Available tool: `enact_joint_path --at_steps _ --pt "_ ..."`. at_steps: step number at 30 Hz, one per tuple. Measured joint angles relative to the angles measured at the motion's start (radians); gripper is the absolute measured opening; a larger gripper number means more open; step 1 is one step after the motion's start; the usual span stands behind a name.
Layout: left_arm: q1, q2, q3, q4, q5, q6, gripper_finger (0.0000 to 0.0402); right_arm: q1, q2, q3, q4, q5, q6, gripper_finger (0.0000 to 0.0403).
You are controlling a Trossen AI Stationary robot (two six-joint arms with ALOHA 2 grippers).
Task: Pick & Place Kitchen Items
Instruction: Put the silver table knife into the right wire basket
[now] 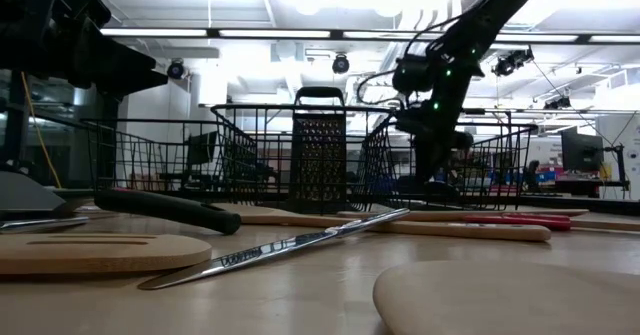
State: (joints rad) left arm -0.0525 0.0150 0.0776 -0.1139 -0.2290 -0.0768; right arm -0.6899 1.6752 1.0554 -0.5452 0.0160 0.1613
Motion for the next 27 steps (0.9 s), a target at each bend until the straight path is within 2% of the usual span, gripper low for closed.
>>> enact_joint_path --at_steps 18,27 --pt "0.0 0.0 0.0 0.0 0.0 0.0 0.0237 0.007 -0.273 0.0 -0.034 0.001 -0.087 0.0089" --pt "0.0 0.0 0.0 0.0 0.0 0.0 0.0237 0.053 -0.331 0.0 0.002 -0.008 -0.161 0.0089"
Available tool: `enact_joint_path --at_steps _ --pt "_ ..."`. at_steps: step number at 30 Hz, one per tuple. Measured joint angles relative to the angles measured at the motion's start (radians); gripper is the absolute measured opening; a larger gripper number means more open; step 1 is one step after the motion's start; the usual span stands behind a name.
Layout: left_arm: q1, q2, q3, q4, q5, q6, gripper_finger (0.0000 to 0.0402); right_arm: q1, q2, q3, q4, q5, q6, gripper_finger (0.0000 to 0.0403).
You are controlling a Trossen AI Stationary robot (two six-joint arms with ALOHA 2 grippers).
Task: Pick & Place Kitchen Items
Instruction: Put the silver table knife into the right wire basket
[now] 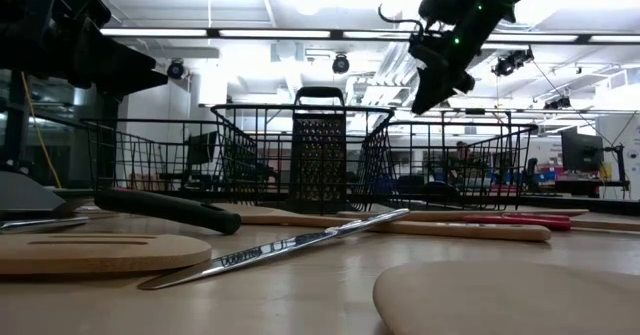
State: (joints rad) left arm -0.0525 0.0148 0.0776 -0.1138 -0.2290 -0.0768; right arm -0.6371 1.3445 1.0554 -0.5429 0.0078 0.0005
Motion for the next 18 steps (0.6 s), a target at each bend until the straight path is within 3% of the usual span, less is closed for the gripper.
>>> enact_joint_path --at_steps 18 --pt "0.0 0.0 0.0 0.0 0.0 0.0 0.0237 0.137 0.0 0.0 0.015 -0.018 -0.195 0.0089"
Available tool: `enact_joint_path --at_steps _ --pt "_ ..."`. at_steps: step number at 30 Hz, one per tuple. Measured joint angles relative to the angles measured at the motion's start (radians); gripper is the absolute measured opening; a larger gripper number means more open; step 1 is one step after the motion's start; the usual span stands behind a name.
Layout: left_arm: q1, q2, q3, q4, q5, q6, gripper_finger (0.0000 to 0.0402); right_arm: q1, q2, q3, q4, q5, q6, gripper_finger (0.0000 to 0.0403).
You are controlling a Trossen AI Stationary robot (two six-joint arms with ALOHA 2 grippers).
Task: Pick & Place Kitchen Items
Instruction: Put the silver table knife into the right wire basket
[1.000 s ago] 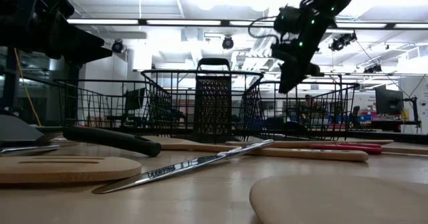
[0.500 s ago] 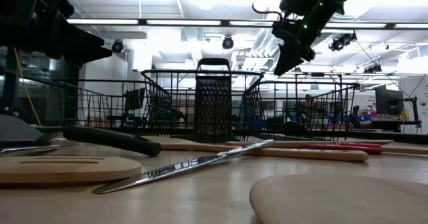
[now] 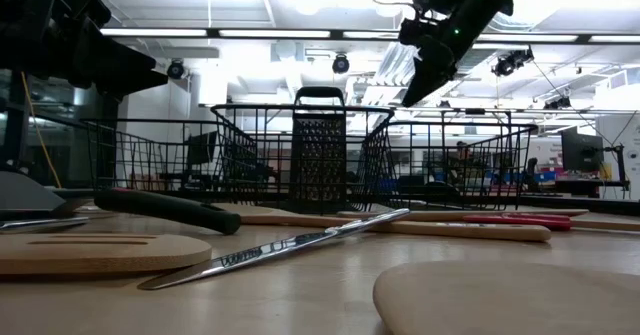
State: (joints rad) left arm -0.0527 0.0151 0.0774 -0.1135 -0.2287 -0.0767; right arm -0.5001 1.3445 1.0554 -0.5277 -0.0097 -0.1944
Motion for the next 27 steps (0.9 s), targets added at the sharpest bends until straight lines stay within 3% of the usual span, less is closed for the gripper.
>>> enact_joint_path --at_steps 13,27 --pt "0.0 0.0 0.0 0.0 0.0 0.0 0.0237 0.088 0.0 0.0 0.039 -0.059 -0.028 0.0089" --pt "0.0 0.0 0.0 0.0 0.0 0.0 0.0237 0.277 0.0 0.0 0.039 -0.235 -0.187 0.0089"
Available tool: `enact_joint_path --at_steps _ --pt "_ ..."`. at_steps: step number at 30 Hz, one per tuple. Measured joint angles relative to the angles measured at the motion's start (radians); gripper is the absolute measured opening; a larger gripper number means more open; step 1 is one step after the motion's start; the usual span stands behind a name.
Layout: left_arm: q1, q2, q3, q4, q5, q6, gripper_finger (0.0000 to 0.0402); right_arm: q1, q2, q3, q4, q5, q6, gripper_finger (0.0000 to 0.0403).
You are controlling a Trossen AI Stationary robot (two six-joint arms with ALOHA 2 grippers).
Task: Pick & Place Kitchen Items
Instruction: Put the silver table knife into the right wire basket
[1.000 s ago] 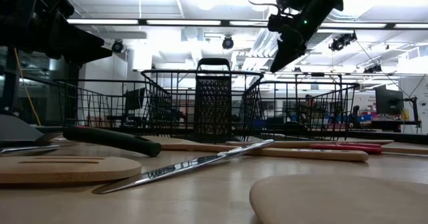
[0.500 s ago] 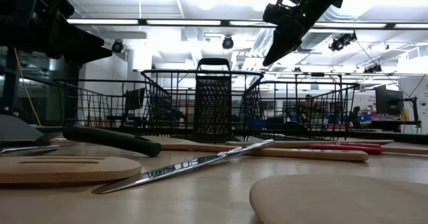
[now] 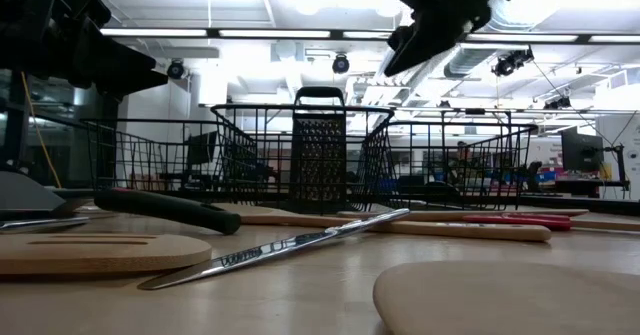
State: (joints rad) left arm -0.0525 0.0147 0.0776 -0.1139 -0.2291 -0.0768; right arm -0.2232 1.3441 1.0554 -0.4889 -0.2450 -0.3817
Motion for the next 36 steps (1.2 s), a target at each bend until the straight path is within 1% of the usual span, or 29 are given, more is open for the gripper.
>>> enact_joint_path --at_steps 4,9,14,18,20,28,36 --pt "0.0 0.0 0.0 0.0 0.0 0.0 0.0237 0.06 0.0 0.0 0.0 0.001 -0.041 0.0089" --pt "0.0 0.0 0.0 0.0 0.0 0.0 0.0237 0.123 0.0 0.0 0.0 0.009 -0.046 0.0089" --pt "0.0 0.0 0.0 0.0 0.0 0.0 0.0237 0.186 0.002 0.0 0.002 0.015 -0.113 0.0091" --pt "0.0 0.0 0.0 0.0 0.0 0.0 0.0237 0.243 0.022 0.0 0.008 0.094 -0.145 0.0104" --pt "0.0 0.0 0.0 0.0 0.0 0.0 0.0237 0.266 0.037 0.0 0.009 0.114 -0.165 0.0113" --pt "0.0 0.0 0.0 0.0 0.0 0.0 0.0237 0.3 0.095 0.0 0.038 0.088 -0.174 0.014" --pt "0.0 0.0 0.0 0.0 0.0 0.0 0.0237 0.302 0.137 0.0 0.048 0.033 -0.166 0.0145"
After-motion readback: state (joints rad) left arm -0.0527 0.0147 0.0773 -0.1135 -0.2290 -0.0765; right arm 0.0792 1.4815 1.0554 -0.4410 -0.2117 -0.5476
